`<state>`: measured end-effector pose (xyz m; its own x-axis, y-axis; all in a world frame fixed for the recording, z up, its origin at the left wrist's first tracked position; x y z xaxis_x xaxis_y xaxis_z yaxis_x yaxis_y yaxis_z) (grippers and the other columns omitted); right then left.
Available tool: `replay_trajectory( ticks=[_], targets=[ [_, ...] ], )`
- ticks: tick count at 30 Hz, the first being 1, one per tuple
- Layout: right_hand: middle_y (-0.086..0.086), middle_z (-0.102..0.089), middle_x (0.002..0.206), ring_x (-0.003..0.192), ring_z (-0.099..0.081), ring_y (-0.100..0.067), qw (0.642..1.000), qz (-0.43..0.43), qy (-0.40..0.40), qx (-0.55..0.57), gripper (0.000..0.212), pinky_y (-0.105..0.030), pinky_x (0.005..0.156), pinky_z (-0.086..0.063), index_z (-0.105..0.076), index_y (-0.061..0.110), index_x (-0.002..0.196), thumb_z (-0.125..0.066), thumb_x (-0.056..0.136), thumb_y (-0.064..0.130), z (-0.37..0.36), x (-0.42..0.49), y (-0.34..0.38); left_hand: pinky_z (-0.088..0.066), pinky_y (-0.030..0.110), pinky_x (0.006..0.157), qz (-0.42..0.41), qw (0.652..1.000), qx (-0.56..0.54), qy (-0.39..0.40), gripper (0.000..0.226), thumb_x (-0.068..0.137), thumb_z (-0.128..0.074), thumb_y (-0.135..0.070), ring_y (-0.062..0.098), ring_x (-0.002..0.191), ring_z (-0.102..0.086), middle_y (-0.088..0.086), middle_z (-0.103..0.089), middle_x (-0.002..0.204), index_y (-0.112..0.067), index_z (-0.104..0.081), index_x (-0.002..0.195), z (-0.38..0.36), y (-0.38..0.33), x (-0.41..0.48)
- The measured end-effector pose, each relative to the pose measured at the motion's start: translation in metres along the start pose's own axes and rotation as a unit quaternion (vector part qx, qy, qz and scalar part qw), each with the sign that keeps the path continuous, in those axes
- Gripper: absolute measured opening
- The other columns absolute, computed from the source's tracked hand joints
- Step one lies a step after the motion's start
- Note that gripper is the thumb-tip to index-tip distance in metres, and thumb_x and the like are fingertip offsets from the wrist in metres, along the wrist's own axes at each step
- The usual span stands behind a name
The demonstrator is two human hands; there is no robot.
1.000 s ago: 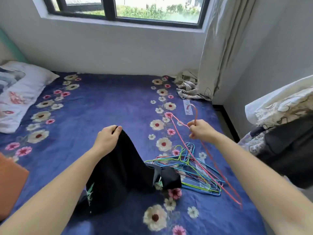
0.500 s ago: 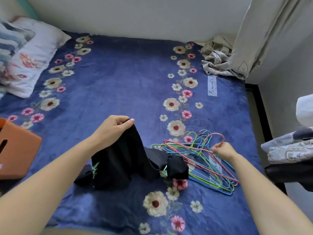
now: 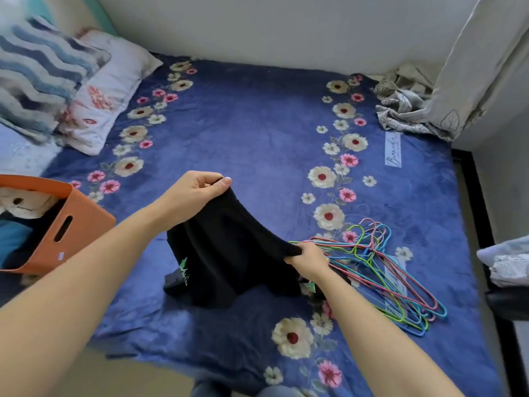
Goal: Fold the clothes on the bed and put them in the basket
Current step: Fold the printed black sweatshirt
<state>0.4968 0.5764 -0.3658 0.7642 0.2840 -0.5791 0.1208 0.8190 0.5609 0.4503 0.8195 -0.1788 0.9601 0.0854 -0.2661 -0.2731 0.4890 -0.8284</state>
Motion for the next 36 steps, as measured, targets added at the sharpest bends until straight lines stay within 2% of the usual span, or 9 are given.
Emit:
replay_trajectory(
  ticks=[2, 6, 12, 19, 22, 26, 30, 33, 36],
  targets=[
    [-0.002, -0.066, 0.078, 0.082, -0.064, -0.023, 0.99, 0.014, -0.005, 0.138, 0.006, -0.035, 0.073, -0.048, -0.066, 0.016, 0.08, -0.064, 0.085, 0.013, 0.02, -0.001, 0.017, -0.042, 0.032, 0.07, 0.038, 0.998, 0.044, 0.033, 0.046, 0.085, -0.059, -0.062, 0.023, 0.068, -0.057, 0.013, -0.062, 0.074, -0.017, -0.067, 0.082, 0.029, 0.01, -0.005],
    [-0.003, -0.067, 0.082, 0.075, -0.063, -0.015, 0.935, 0.056, -0.037, 0.348, 0.016, -0.023, 0.065, -0.049, -0.062, 0.012, 0.089, -0.053, 0.094, 0.0, 0.06, -0.025, 0.087, -0.048, 0.024, 0.072, 0.118, 0.966, 0.179, 0.143, 0.033, 0.067, -0.084, -0.045, 0.003, 0.078, -0.068, -0.014, -0.072, 0.087, -0.031, -0.07, 0.093, 0.094, 0.034, -0.02],
    [-0.016, -0.07, 0.094, 0.082, -0.066, -0.024, 0.925, 0.09, -0.034, 0.369, 0.015, -0.036, 0.078, -0.051, -0.066, 0.002, 0.103, -0.059, 0.093, 0.011, 0.102, -0.082, 0.181, -0.045, 0.024, 0.057, 0.143, 0.878, 0.418, 0.183, 0.021, 0.065, -0.084, -0.019, 0.015, 0.069, -0.064, -0.003, -0.066, 0.075, -0.018, -0.064, 0.073, 0.181, 0.044, -0.01],
    [-0.018, -0.073, 0.093, 0.076, -0.072, -0.024, 0.973, 0.088, 0.07, 0.2, 0.046, -0.03, 0.063, -0.059, -0.075, 0.005, 0.091, -0.09, 0.058, 0.036, 0.159, -0.179, 0.265, -0.049, 0.026, 0.06, 0.086, 0.899, 0.414, 0.116, 0.019, 0.07, -0.082, -0.015, 0.021, 0.065, -0.066, 0.002, -0.066, 0.068, -0.007, -0.067, 0.076, 0.273, -0.014, -0.003],
    [-0.018, -0.074, 0.095, 0.081, -0.073, -0.028, 0.998, 0.019, 0.054, 0.037, 0.054, -0.032, 0.063, -0.059, -0.065, -0.001, 0.105, -0.088, 0.059, 0.015, 0.174, -0.191, 0.293, -0.046, 0.025, 0.056, 0.045, 0.898, 0.435, 0.054, 0.016, 0.073, -0.079, -0.014, 0.021, 0.063, -0.062, 0.001, -0.063, 0.069, -0.009, -0.064, 0.074, 0.297, -0.039, 0.009],
    [-0.013, -0.068, 0.088, 0.072, -0.068, -0.028, 0.966, -0.092, -0.085, -0.227, 0.021, -0.036, 0.061, -0.058, -0.06, 0.004, 0.09, -0.077, 0.077, 0.008, 0.175, -0.153, 0.302, -0.046, 0.028, 0.069, 0.054, 0.864, 0.5, -0.024, 0.024, 0.086, -0.068, -0.028, 0.029, 0.078, -0.057, 0.005, -0.057, 0.076, -0.006, -0.06, 0.083, 0.301, -0.028, 0.045],
    [-0.011, -0.06, 0.09, 0.086, -0.062, -0.03, 0.918, -0.086, -0.243, -0.303, 0.021, -0.028, 0.063, -0.042, -0.05, 0.009, 0.086, -0.054, 0.096, 0.027, 0.18, -0.093, 0.295, -0.048, 0.038, 0.09, 0.057, 0.831, 0.518, -0.196, 0.023, 0.091, -0.053, -0.018, 0.035, 0.107, -0.058, 0.014, -0.056, 0.114, -0.013, -0.062, 0.112, 0.309, -0.003, 0.076],
    [-0.006, -0.063, 0.091, 0.08, -0.067, -0.028, 0.944, -0.032, -0.32, -0.067, 0.011, -0.029, 0.055, -0.051, -0.057, 0.015, 0.096, -0.05, 0.094, 0.007, 0.184, -0.062, 0.295, -0.05, 0.038, 0.077, 0.094, 0.883, 0.388, -0.247, 0.032, 0.088, -0.045, -0.004, 0.037, 0.097, -0.061, 0.018, -0.058, 0.107, -0.012, -0.063, 0.112, 0.317, 0.005, 0.1],
    [0.0, -0.065, 0.112, 0.077, -0.071, -0.024, 0.907, 0.04, -0.278, 0.314, 0.029, -0.036, 0.054, -0.06, -0.067, 0.017, 0.112, -0.051, 0.094, 0.001, 0.187, -0.033, 0.31, -0.054, 0.032, 0.042, 0.114, 0.971, 0.026, -0.209, 0.033, 0.093, -0.043, 0.004, 0.033, 0.074, -0.064, 0.019, -0.061, 0.102, -0.001, -0.056, 0.123, 0.316, -0.002, 0.124]
  ],
)
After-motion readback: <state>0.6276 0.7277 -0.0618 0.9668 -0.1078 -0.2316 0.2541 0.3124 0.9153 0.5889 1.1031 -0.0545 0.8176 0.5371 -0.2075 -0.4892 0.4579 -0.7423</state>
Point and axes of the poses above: each hand's wrist, its own x-axis towards the middle knuckle, its own z-axis out of the back of the hand, y = z × x, the point moved 2 cm from there along x, towards the middle knuckle
